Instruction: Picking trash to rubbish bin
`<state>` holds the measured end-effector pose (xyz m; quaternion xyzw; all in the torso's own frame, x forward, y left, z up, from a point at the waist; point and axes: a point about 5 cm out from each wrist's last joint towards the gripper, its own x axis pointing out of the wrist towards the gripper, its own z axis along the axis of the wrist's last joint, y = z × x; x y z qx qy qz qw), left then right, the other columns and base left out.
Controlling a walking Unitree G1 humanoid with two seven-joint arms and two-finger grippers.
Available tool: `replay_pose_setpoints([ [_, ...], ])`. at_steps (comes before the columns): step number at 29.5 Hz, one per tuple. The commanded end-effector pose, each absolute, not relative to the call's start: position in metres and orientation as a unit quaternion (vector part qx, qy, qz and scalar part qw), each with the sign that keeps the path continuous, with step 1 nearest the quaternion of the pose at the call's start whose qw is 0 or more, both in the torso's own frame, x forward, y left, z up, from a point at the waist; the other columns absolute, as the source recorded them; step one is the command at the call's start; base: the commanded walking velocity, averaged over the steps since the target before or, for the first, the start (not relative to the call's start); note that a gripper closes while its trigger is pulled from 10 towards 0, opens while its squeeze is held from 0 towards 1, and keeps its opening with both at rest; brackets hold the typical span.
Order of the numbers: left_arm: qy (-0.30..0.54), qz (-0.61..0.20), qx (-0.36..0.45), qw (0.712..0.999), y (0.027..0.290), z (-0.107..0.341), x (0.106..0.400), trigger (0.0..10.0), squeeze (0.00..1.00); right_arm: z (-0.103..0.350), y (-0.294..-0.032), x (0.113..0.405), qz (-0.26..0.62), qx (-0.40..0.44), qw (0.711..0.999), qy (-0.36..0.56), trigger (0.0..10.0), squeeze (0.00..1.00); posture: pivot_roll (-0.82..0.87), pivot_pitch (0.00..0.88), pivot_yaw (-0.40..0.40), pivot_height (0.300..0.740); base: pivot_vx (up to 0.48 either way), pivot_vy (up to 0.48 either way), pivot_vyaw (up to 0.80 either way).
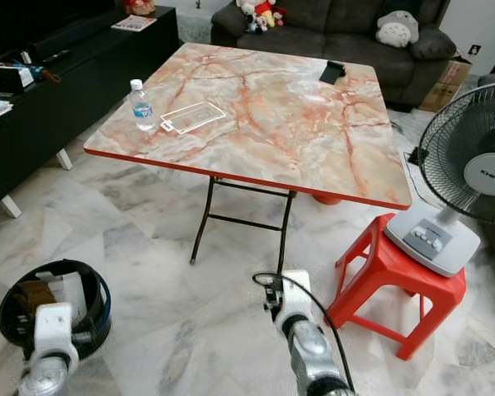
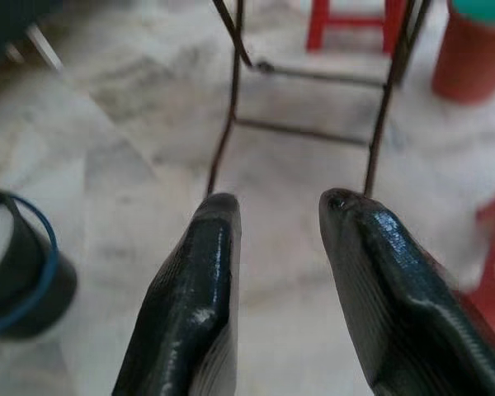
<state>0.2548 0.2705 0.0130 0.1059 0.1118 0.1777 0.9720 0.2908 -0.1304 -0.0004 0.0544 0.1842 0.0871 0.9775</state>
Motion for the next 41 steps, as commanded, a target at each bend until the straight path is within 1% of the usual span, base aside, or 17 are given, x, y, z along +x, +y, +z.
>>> replay_pose_setpoints([
  [1, 0.066, 0.172, 0.112, 0.976, 0.272, 0.03, 0.266, 10.0, 0.0, 0.016, -0.132, 0.304, 0.077, 0.067, 0.985, 0.142, 10.0, 0.0, 0.07, 0.036, -0.069, 0.74, 0.0, 0.0, 0.0],
  [2, 0.066, 0.172, 0.112, 0.976, 0.272, 0.03, 0.266, 10.0, 0.0, 0.016, -0.132, 0.304, 0.077, 0.067, 0.985, 0.142, 10.0, 0.0, 0.07, 0.036, -0.069, 0.74, 0.0, 0.0, 0.0],
  [5, 0.005, 0.167, 0.123, 0.978, 0.273, 0.057, 0.285, 10.0, 0.0, 0.038, -0.138, 0.321, 0.062, 0.075, 0.991, 0.091, 10.0, 0.0, 0.07, 0.035, -0.069, 0.74, 0.0, 0.0, 0.0],
  [6, 0.005, 0.167, 0.123, 0.978, 0.273, 0.057, 0.285, 10.0, 0.0, 0.038, -0.138, 0.321, 0.062, 0.075, 0.991, 0.091, 10.0, 0.0, 0.07, 0.035, -0.069, 0.74, 0.0, 0.0, 0.0],
  [9, -0.036, 0.151, 0.131, 0.979, 0.266, 0.078, 0.301, 10.0, 0.0, 0.059, -0.141, 0.335, 0.055, 0.079, 0.994, 0.047, 10.0, 0.0, 0.07, 0.032, -0.07, 0.74, 0.0, 0.0, 0.0],
  [13, -0.063, 0.119, 0.138, 0.981, 0.253, 0.095, 0.317, 10.0, 0.0, 0.082, -0.139, 0.347, 0.054, 0.091, 0.994, 0.0, 10.0, 0.0, 0.07, 0.029, -0.066, 0.74, 0.0, 0.0, 0.0],
  [16, -0.067, 0.1, 0.14, 0.983, 0.246, 0.101, 0.323, 10.0, 0.0, 0.093, -0.133, 0.353, 0.06, 0.095, 0.993, -0.021, 10.0, 0.0, 0.07, 0.03, -0.063, 0.74, 0.0, 0.0, 0.0],
  [18, -0.067, 0.1, 0.14, 0.983, 0.246, 0.101, 0.323, 10.0, 0.0, 0.093, -0.133, 0.353, 0.06, 0.096, 0.993, -0.023, 10.0, 0.0, 0.07, 0.03, -0.063, 0.74, 0.0, 0.0, 0.0],
  [19, -0.072, 0.098, 0.134, 0.983, 0.241, 0.107, 0.33, 10.0, 0.0, 0.1, -0.125, 0.356, 0.067, 0.102, 0.992, -0.035, 10.0, 0.0, 0.07, 0.03, -0.06, 0.74, 0.251, 0.0, 0.0],
  [23, -0.083, 0.094, 0.127, 0.984, 0.237, 0.113, 0.335, 10.0, 0.0, 0.106, -0.118, 0.358, 0.075, 0.108, 0.99, -0.045, 10.0, 0.0, 0.07, 0.029, -0.06, 0.74, 0.276, 0.0, 0.0],
  [27, -0.097, 0.084, 0.126, 0.984, 0.231, 0.123, 0.342, 10.0, 0.0, 0.111, -0.112, 0.359, 0.091, 0.095, 0.99, -0.054, 10.0, 0.0, 0.06, 0.021, -0.056, 0.74, 0.374, 0.0, 0.0],
  [34, -0.109, 0.073, 0.115, 0.985, 0.225, 0.13, 0.347, 10.0, 0.0, 0.114, -0.11, 0.36, 0.093, 0.097, 0.989, -0.061, 10.0, 0.0, 0.06, 0.0, -0.048, 0.74, 0.407, 0.0, 0.0],
  [41, -0.107, 0.068, 0.115, 0.985, 0.223, 0.13, 0.348, 10.0, 0.0, 0.113, -0.108, 0.359, 0.095, 0.095, 0.989, -0.058, 10.0, 0.0, 0.06, 0.0, -0.047, 0.74, 0.407, 0.0, 0.0],
])
